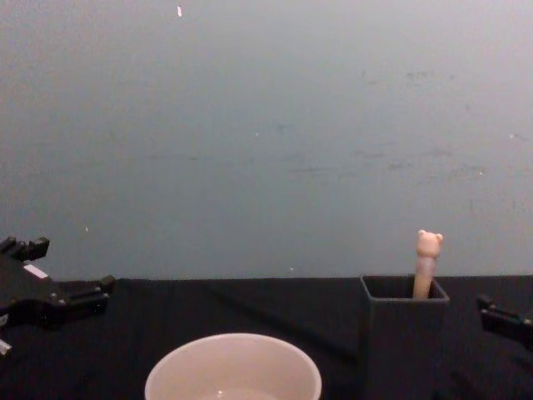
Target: Pick up the stirring spoon with one hand, stir inside the cup, then place it back in its original position.
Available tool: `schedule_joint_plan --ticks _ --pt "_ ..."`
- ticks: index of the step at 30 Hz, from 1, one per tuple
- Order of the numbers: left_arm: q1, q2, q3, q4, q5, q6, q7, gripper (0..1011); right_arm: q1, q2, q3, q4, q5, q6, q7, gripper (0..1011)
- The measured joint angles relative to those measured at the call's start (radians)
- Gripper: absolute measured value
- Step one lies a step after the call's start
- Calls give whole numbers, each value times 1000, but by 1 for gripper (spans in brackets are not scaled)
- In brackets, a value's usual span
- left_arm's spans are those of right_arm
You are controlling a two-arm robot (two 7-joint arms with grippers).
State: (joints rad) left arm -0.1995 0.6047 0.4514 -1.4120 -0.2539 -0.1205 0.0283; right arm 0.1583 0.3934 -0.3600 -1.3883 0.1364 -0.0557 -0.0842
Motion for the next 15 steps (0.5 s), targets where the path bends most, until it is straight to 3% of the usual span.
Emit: schedule_joint_plan --ticks 15 --pt "0 0 0 0 0 0 0 1002 0 0 0 0 0 0 0 1002"
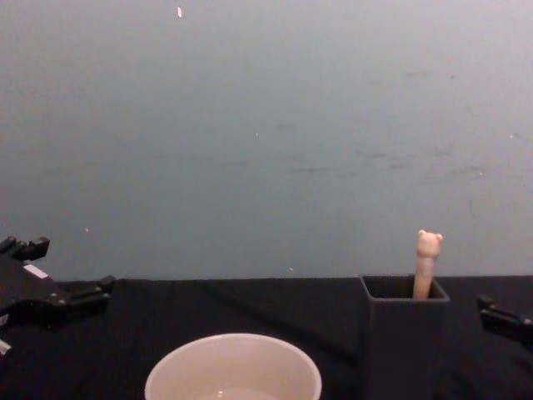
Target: Pick up the stirring spoon with one hand, stir inside the cup, then place it back in its original position.
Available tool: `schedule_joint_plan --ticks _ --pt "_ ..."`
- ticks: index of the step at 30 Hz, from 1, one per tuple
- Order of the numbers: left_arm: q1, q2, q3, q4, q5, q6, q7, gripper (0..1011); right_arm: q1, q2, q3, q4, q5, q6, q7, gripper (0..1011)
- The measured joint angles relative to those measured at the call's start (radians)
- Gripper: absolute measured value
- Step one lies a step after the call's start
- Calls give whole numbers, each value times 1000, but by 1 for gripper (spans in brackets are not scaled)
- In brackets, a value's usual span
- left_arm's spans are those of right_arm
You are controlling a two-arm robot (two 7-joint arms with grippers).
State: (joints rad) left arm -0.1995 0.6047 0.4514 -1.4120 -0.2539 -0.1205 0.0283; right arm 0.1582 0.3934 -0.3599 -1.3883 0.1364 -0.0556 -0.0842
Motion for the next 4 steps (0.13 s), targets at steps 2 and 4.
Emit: schedule_joint_plan --ticks 2,4 --pt "0 0 0 0 0 0 0 1001 0 0 0 0 0 0 0 1000" --pt "0 0 0 0 0 0 0 1001 0 0 0 0 0 0 0 1002"
